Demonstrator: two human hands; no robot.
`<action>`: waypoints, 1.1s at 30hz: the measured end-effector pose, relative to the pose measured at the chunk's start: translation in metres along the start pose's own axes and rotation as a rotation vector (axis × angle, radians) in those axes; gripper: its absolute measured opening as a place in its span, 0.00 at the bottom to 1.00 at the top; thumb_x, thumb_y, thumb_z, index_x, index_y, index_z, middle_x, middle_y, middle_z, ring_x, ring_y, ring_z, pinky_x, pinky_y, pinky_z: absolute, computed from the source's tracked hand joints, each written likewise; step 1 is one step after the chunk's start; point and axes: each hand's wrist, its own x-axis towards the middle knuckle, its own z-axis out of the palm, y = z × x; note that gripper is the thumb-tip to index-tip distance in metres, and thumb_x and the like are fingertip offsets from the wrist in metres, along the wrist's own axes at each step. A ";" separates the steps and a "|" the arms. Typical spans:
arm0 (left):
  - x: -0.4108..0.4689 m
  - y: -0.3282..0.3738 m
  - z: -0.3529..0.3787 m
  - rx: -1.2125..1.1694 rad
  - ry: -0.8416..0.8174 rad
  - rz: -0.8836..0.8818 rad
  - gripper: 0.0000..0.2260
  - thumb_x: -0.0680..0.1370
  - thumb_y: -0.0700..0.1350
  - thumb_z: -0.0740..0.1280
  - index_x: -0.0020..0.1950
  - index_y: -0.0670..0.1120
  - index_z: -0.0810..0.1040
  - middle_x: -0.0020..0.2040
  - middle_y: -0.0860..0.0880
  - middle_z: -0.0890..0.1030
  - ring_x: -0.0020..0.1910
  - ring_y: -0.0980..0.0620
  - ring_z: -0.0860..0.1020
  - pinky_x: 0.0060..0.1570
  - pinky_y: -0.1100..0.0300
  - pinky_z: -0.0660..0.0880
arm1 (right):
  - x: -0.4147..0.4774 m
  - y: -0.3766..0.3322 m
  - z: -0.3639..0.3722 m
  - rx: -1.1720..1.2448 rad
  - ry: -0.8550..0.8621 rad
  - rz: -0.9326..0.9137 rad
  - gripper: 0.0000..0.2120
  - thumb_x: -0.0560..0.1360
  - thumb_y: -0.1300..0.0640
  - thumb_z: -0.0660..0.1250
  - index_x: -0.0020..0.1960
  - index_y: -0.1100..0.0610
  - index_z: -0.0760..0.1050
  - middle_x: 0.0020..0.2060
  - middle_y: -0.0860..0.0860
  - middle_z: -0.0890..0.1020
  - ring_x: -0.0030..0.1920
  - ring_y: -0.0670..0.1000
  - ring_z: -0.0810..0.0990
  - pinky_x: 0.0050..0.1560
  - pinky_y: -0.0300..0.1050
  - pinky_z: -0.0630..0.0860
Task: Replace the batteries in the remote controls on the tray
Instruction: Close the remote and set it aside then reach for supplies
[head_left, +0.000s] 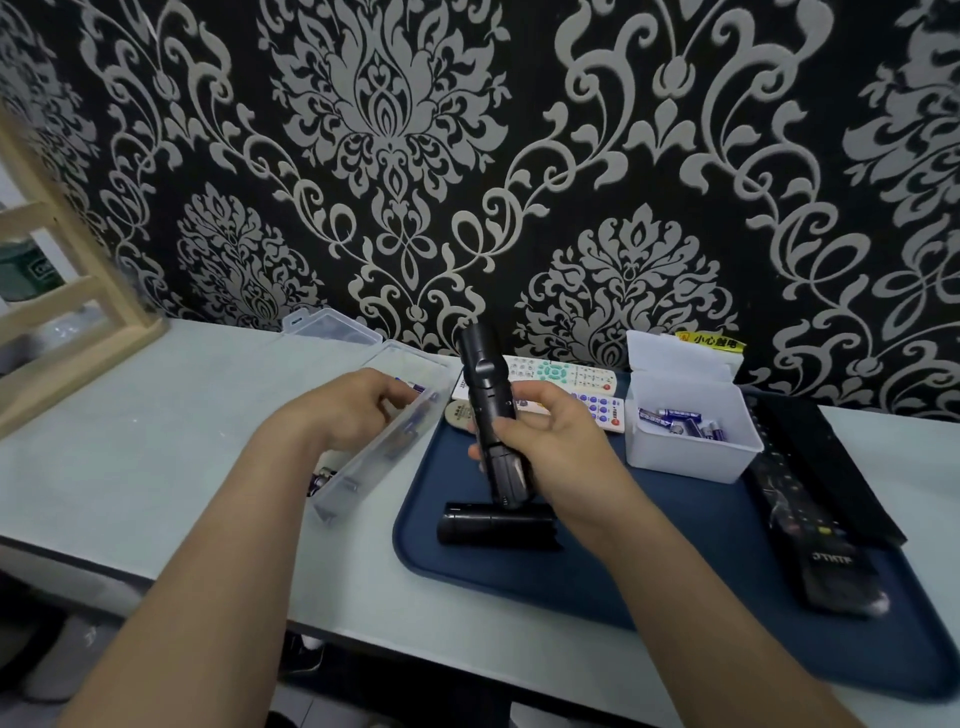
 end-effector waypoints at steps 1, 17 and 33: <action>0.002 -0.002 0.001 0.002 0.010 -0.006 0.13 0.76 0.36 0.66 0.52 0.54 0.81 0.40 0.54 0.79 0.40 0.56 0.75 0.42 0.65 0.71 | 0.000 0.001 0.001 0.028 -0.008 0.015 0.10 0.79 0.68 0.62 0.55 0.55 0.73 0.42 0.53 0.86 0.41 0.54 0.86 0.52 0.58 0.80; 0.003 -0.011 0.007 0.284 0.345 -0.010 0.22 0.75 0.39 0.65 0.68 0.53 0.74 0.63 0.48 0.79 0.61 0.45 0.76 0.58 0.55 0.72 | -0.002 -0.002 0.001 0.218 -0.054 0.128 0.13 0.79 0.69 0.61 0.63 0.62 0.70 0.44 0.59 0.86 0.40 0.58 0.85 0.45 0.53 0.82; 0.007 -0.013 0.003 0.341 0.146 -0.036 0.17 0.73 0.35 0.63 0.53 0.54 0.80 0.41 0.54 0.77 0.43 0.53 0.76 0.42 0.60 0.72 | -0.004 -0.001 0.009 0.281 -0.077 0.169 0.12 0.78 0.70 0.59 0.61 0.64 0.71 0.40 0.60 0.84 0.36 0.58 0.84 0.37 0.49 0.82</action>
